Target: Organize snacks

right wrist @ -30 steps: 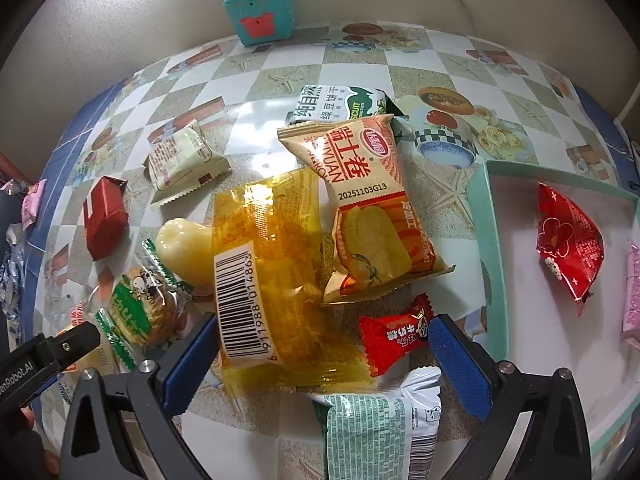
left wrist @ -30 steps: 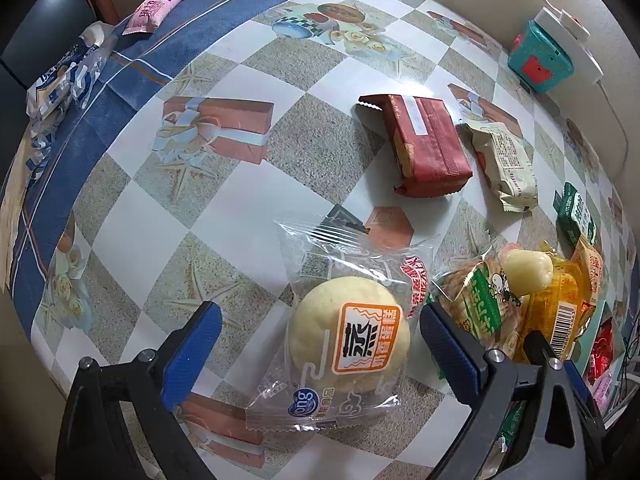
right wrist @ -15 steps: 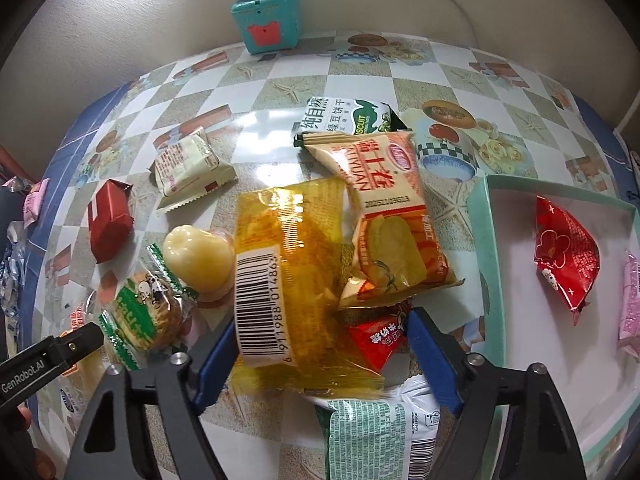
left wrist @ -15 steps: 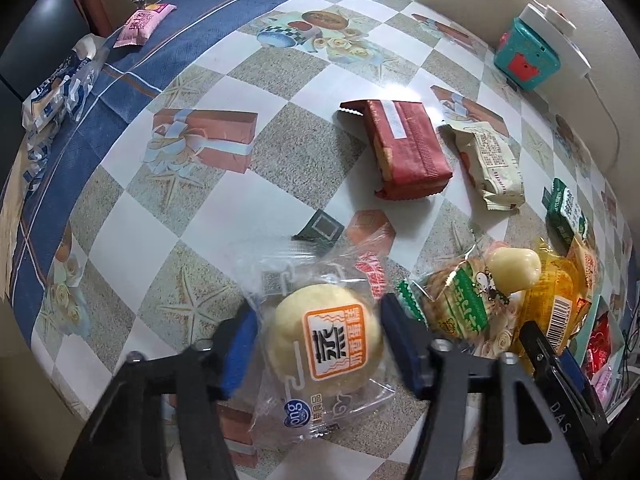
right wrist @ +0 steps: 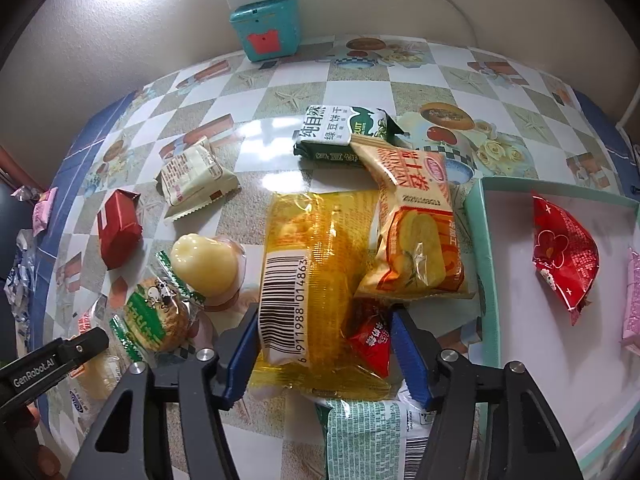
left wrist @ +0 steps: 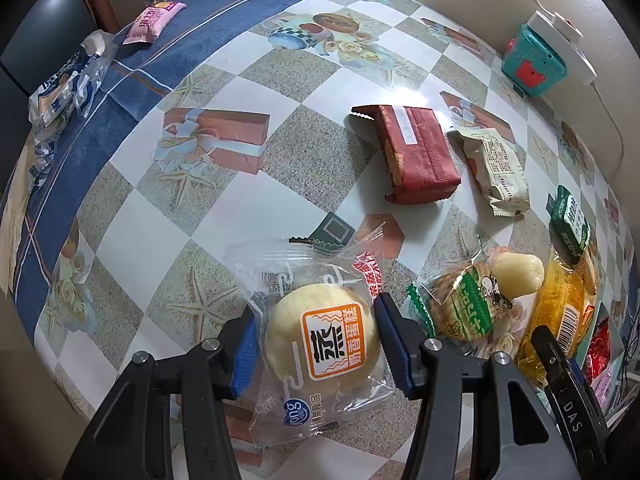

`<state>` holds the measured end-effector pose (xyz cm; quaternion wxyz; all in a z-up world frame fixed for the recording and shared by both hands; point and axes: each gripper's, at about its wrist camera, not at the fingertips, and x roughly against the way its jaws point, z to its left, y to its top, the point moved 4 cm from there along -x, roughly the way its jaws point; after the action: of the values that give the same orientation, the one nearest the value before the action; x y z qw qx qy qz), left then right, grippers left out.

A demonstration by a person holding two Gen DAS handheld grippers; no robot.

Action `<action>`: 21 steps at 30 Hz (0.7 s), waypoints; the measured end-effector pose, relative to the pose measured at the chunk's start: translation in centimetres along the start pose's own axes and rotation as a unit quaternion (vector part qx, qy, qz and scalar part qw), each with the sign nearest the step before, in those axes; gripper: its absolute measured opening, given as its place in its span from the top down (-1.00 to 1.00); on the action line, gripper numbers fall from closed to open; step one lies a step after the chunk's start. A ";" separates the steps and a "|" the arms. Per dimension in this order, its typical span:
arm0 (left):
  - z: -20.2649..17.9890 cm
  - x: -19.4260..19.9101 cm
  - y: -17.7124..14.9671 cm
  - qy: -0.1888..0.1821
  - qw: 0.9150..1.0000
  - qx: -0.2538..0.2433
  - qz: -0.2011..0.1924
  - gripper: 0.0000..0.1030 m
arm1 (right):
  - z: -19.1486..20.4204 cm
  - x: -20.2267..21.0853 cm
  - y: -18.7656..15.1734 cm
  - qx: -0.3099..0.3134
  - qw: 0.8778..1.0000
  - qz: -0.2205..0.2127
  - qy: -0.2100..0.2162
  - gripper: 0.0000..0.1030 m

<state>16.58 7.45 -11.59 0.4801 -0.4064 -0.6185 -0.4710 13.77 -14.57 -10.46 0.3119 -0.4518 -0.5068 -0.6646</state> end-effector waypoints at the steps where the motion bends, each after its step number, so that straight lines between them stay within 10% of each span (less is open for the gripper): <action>1: 0.0 0.0 0.0 0.000 1.000 0.000 0.000 -0.09 | 0.0 0.0 0.0 0.000 1.000 0.000 0.001 -0.25; 21: 0.2 0.0 -0.2 -0.012 1.000 0.011 0.006 -0.09 | 0.3 1.3 0.6 0.002 1.000 -0.003 0.018 -0.33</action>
<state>16.36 7.64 -11.69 0.4804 -0.4105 -0.6267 -0.4560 13.83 -14.41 -9.04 0.3197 -0.4379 -0.5040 -0.6724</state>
